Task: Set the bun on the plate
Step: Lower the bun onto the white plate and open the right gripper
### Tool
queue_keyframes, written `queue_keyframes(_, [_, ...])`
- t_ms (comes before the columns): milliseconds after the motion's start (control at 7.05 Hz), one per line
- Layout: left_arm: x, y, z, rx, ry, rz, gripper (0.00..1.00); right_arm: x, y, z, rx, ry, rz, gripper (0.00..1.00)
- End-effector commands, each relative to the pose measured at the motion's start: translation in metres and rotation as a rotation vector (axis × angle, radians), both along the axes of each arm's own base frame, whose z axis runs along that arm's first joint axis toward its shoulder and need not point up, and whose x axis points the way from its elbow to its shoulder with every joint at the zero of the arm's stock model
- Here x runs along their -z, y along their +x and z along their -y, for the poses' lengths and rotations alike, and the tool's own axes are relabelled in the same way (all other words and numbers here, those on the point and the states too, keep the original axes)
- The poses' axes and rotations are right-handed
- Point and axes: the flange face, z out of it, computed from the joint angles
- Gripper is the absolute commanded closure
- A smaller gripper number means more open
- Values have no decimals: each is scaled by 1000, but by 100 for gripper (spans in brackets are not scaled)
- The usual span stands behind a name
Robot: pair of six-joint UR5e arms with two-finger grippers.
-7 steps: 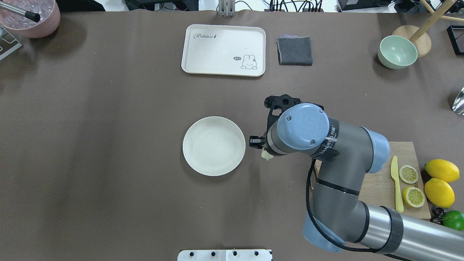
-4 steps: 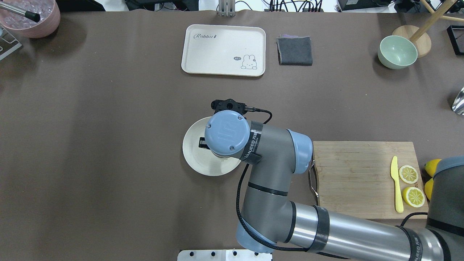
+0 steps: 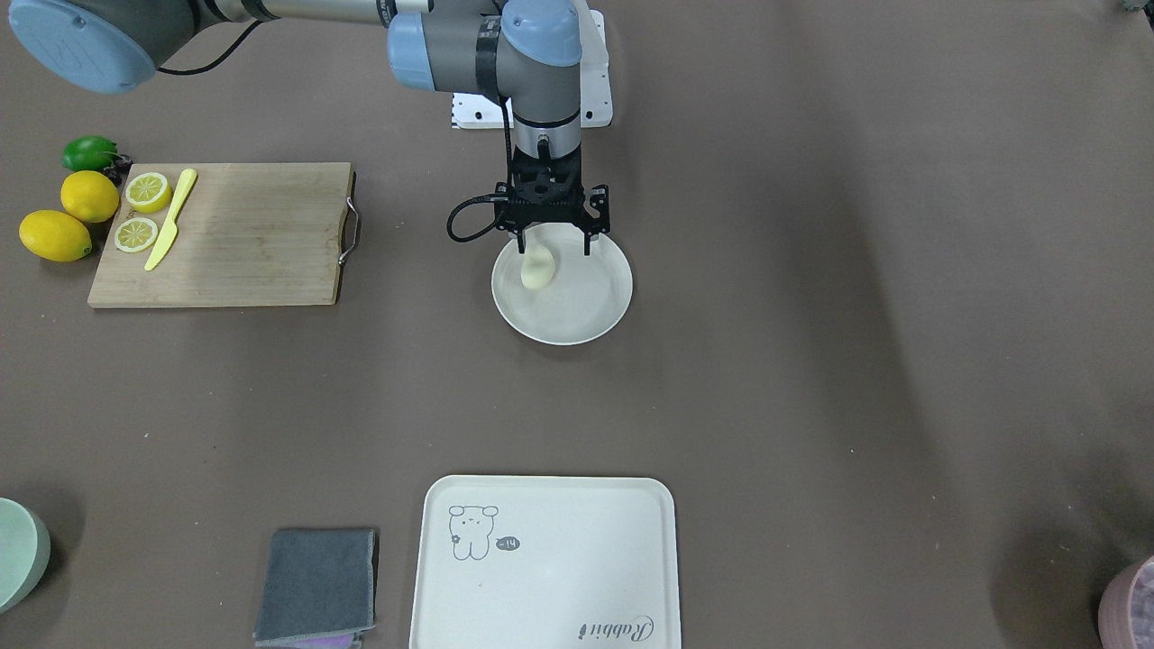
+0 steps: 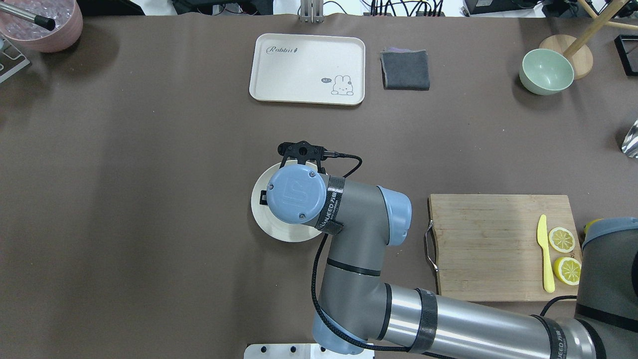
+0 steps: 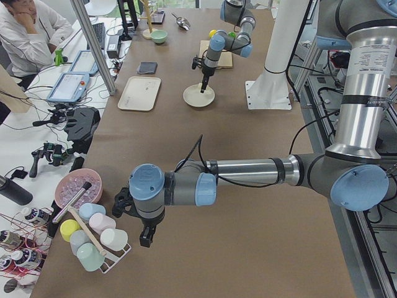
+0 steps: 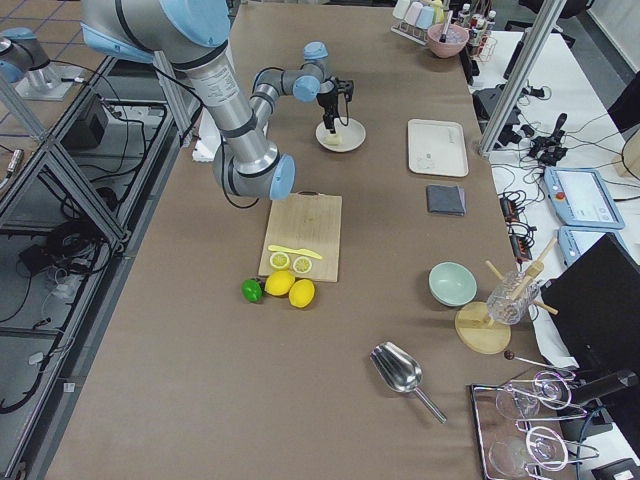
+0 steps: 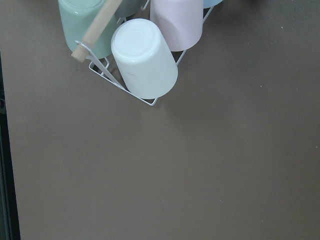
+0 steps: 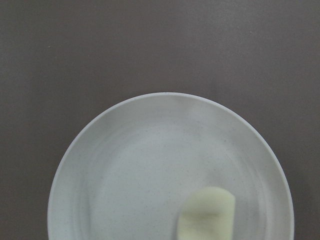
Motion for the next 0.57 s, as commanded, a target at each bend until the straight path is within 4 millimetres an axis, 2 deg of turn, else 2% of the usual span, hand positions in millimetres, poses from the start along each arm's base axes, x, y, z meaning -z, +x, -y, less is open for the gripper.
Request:
queue_keyframes(0, [-1,0,-1,0,-3,-1,2,4,-1,0,-1,3,6,0])
queue_keyframes(142, [-2,0,-1,0,-5,-1,2,10,3,2,1,11,16,0])
queue_keyframes(284, [-4,0,-2,0,-8,-1,2,13,16,17,-16,10,25,0])
queue_keyframes(425, [-8,1,-4,2,-30,-3,2,9,35,42,-7,-6,25,0])
